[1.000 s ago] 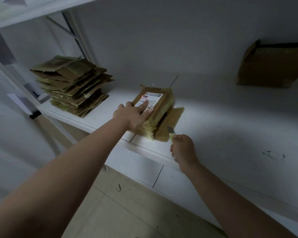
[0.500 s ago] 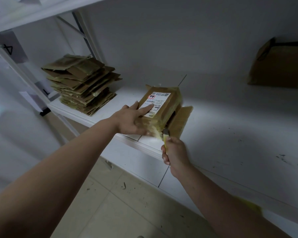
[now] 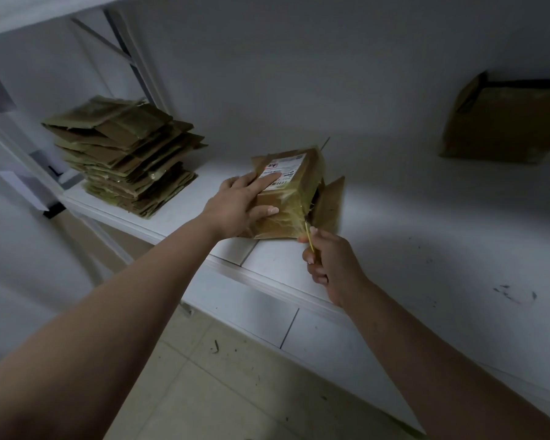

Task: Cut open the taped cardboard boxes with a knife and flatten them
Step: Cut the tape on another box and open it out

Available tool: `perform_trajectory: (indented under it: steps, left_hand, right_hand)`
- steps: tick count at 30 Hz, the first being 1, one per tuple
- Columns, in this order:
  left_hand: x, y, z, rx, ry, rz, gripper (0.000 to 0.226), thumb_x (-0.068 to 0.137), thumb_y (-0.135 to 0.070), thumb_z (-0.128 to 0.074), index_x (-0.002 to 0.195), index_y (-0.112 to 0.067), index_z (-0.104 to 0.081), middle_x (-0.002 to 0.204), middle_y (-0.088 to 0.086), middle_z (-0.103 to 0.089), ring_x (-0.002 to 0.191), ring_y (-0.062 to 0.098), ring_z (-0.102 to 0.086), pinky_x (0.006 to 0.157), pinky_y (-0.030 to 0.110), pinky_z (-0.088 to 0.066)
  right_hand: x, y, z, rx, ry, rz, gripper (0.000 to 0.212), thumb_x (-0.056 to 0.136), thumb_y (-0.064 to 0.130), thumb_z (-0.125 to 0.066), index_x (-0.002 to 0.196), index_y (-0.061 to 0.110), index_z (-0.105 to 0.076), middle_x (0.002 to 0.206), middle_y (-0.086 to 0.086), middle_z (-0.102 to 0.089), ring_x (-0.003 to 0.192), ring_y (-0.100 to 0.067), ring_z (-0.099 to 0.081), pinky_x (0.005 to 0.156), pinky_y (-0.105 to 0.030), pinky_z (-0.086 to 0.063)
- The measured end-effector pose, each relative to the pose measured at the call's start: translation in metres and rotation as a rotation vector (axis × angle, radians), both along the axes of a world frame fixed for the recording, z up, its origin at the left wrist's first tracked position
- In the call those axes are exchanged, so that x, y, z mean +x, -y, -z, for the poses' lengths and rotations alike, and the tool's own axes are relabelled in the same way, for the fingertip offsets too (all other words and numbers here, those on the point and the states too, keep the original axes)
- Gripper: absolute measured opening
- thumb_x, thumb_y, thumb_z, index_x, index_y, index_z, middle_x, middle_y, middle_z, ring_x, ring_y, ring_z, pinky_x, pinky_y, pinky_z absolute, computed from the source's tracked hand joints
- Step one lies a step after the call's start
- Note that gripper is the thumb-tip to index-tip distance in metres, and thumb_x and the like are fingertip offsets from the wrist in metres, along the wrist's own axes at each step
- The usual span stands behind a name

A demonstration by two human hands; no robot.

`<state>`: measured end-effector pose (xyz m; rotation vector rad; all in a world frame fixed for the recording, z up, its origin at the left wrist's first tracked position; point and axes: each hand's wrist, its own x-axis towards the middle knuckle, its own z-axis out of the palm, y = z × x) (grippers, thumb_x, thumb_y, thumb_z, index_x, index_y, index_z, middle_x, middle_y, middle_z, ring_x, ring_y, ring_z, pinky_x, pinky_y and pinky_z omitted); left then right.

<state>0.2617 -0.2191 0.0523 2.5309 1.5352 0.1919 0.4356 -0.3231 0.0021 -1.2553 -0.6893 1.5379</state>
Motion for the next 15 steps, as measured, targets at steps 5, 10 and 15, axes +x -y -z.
perform_trajectory:
  steps: [5,10,15]
  left_hand:
    - [0.007,0.003,-0.001,0.053,0.024,0.031,0.092,0.075,-0.061,-0.068,0.149,-0.043,-0.018,0.159,0.001,-0.021,0.135,0.029,-0.039,0.104,0.039,-0.039]
    - [0.015,-0.002,-0.003,0.132,0.002,0.017,0.086,0.079,-0.056,-0.068,0.15,-0.04,-0.02,0.151,0.006,-0.033,0.127,0.032,-0.045,0.098,0.039,-0.044]
    - [0.026,-0.002,-0.003,0.157,-0.12,-0.037,0.088,0.078,-0.061,-0.064,0.15,-0.043,-0.016,0.152,0.005,-0.031,0.125,0.033,-0.049,0.093,0.042,-0.049]
  right_hand:
    - [-0.002,-0.001,0.001,0.057,0.022,0.026,0.03,0.102,0.024,-0.038,0.082,0.011,-0.057,0.047,0.001,-0.043,0.03,-0.005,-0.026,0.033,-0.012,-0.019]
    - [-0.002,-0.011,-0.002,0.061,0.044,0.097,0.03,0.102,0.026,-0.037,0.081,0.012,-0.054,0.045,0.003,-0.039,0.029,-0.004,-0.026,0.033,-0.011,-0.018]
    - [-0.001,-0.015,0.005,0.068,0.113,0.145,0.035,0.101,0.027,-0.036,0.072,0.014,-0.051,0.037,0.008,-0.033,0.032,-0.007,-0.025,0.032,-0.013,-0.019]
